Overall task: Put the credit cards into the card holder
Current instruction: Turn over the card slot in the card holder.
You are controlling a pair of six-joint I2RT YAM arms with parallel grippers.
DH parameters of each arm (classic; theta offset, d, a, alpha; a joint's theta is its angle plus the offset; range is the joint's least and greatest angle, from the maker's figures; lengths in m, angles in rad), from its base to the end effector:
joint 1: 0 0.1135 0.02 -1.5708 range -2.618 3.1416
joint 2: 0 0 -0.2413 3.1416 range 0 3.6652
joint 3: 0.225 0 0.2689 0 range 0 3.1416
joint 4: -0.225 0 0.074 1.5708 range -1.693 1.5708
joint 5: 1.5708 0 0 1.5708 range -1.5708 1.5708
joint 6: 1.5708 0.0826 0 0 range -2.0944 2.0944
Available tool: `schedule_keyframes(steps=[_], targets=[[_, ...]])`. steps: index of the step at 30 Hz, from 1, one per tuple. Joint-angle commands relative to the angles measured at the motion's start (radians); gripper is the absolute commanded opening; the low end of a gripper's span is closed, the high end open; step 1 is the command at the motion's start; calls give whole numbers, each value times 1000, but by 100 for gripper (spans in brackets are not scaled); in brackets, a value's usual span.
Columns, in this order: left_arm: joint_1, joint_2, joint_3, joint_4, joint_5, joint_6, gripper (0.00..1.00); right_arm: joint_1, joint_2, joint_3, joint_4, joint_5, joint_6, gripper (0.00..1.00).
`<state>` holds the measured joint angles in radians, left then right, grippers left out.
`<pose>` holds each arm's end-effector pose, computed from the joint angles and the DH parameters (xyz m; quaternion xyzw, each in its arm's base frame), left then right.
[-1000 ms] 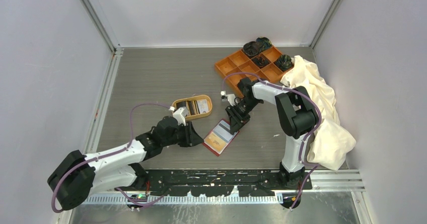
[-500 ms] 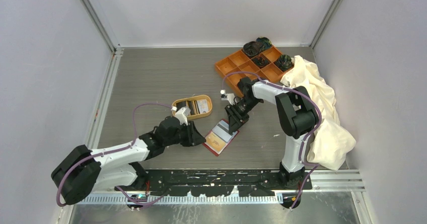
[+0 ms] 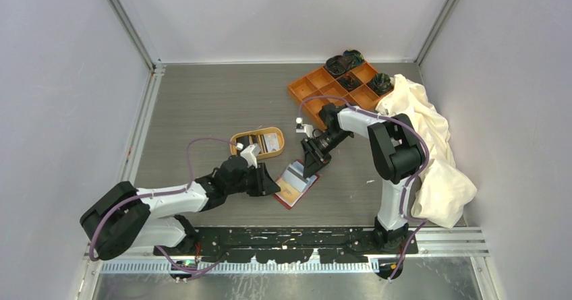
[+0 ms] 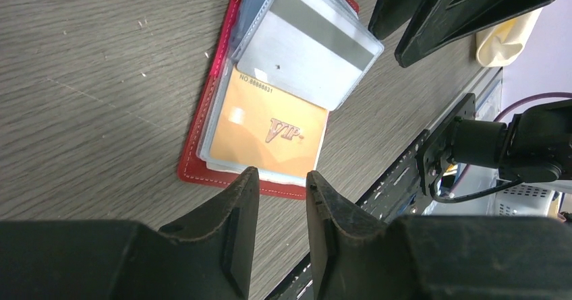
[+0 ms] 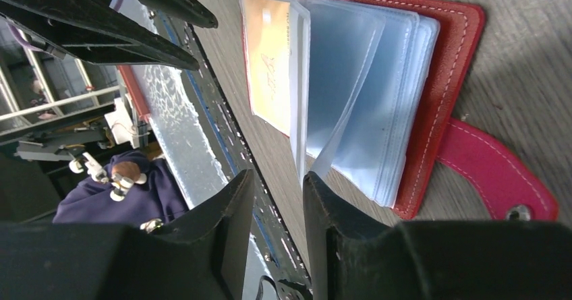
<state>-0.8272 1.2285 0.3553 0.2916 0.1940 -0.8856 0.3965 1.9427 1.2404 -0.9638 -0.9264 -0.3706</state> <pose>0.1798 -0.2190 0.0933 0.0204 0.8770 -0.4128 0.2451 0.2833 0.1902 0.0917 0.3147 -0.8367 -0.4457 0.0484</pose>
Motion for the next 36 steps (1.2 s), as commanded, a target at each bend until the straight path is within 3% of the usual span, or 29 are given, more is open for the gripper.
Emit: schedule_keyframes(steps=[1,21,27,36], targets=[[-8,30,47,95,9,-5,33,-4,17,38,-38,-77,-8,38],[-16,169,93,174,28,-23,37,-4,33,45,-73,-131,-39,43],[-17,184,111,177,20,-21,37,-2,38,50,-110,-174,-80,33],[-17,158,67,287,-45,-82,49,17,53,51,-115,-177,-86,26]])
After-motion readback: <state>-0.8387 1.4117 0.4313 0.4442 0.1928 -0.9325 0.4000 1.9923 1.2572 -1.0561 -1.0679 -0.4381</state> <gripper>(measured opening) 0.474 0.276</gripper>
